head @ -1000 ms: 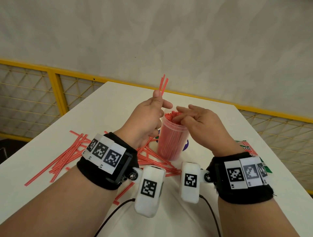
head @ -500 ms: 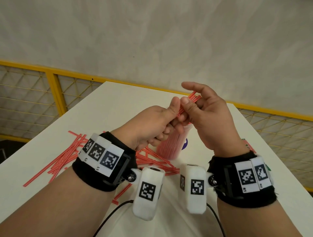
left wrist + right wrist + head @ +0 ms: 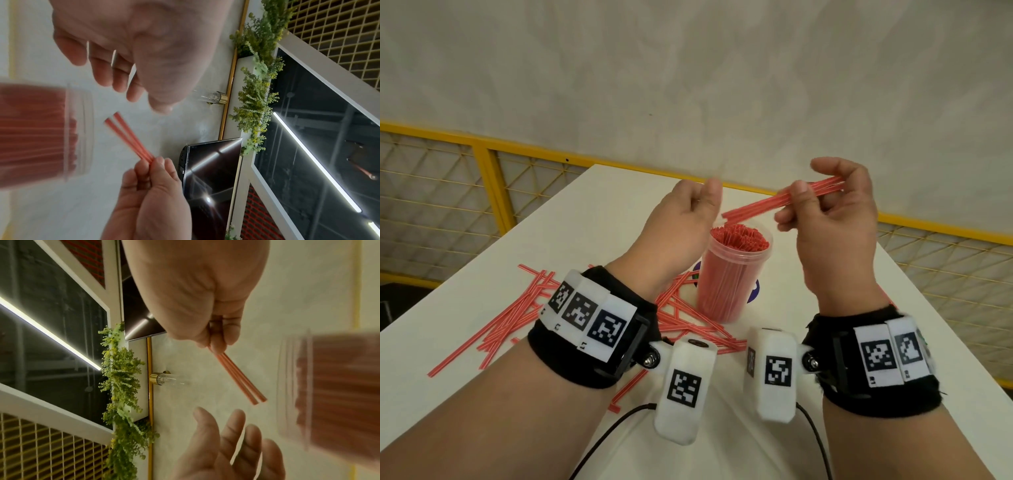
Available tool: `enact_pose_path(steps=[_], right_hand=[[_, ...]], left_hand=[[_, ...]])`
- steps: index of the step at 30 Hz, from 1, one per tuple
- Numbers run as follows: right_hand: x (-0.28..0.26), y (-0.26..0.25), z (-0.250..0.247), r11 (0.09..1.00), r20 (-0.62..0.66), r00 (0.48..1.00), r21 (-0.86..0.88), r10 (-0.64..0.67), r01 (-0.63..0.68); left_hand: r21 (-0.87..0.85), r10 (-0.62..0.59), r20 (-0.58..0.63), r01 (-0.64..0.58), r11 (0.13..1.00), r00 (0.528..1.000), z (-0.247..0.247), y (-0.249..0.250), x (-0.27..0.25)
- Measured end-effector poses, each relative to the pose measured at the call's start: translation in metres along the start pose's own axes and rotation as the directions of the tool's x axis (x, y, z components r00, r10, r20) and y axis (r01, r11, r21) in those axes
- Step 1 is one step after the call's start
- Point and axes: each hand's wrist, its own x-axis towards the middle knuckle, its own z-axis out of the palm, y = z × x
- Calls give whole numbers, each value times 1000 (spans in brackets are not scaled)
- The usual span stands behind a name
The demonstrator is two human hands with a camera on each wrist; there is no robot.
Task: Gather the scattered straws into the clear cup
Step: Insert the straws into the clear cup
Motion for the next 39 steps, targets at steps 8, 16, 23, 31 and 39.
enact_pose_path(steps=[8,16,23,31,39], right_hand=[[0,12,-5,845,290,956,-502,-38,186],[-4,15,4,650,471,850,-727,235,222],[-1,3,-10,730,515,794,-670,323,137],[4,-3,-18,716,431,869,-684,242,140],[4,6,-19,669,450,868,-713,209,209]], left_hand=[[352,-25,284,-80,933,959,2,-11,-3],[320,-12,224,-62,945,974,4,-12,-1],[334,63,235,-141,932,970,5,-12,-3],[348,114,207,-182,920,972,7,-7,-8],[384,166,242,-251,888,956,7,-11,-5]])
